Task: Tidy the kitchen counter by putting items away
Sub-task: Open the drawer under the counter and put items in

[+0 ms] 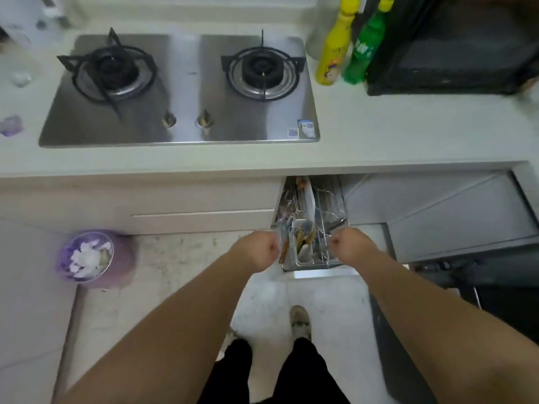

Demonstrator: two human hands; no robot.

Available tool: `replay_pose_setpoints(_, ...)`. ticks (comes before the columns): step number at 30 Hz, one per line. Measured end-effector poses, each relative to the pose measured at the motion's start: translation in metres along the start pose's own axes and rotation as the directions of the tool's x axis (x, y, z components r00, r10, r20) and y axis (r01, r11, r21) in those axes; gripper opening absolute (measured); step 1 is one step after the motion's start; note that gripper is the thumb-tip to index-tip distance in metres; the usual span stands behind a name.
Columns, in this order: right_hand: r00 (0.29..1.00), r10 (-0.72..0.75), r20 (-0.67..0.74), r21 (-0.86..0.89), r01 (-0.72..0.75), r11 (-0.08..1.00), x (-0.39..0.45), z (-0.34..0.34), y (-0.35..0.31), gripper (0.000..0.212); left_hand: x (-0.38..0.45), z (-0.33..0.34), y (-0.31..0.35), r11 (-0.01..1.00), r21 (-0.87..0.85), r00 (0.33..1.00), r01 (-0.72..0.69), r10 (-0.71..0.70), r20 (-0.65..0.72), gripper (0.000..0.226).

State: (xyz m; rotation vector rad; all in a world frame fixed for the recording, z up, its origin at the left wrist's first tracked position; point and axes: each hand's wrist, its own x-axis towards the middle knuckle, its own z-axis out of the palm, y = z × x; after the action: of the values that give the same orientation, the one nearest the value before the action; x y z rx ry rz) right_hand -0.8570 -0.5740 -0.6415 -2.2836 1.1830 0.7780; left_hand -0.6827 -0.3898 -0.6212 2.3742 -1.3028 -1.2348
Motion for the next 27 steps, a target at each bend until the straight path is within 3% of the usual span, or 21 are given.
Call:
replay_pose_setpoints(8,0.979,-0.098,0.178,-0.285,0.147,0.947,0.091,0.035,0.006,0.022,0.048,0.072,0.020,0.998,-0.048,0.984,0.045,-0.035,0.177,0.037)
replay_pose_setpoints(14,0.966,-0.085,0.243,-0.339,0.166,0.926,0.127,0.066,0.010,0.031,0.068,0.088,0.022,0.990,-0.102,0.956,0.100,-0.067,0.285,0.059)
replay_pose_setpoints(18,0.961,-0.120,0.251,-0.336,0.202,0.920,0.134,0.071,0.005,0.029,0.072,0.088,0.021,0.978,-0.174,0.958,0.117,-0.065,0.279,0.066)
replay_pose_setpoints(27,0.959,-0.226,0.168,-0.208,0.259,0.943,0.106,0.020,0.027,0.017,0.079,0.067,0.037,0.998,0.047,0.987,0.047,-0.054,0.154,0.053)
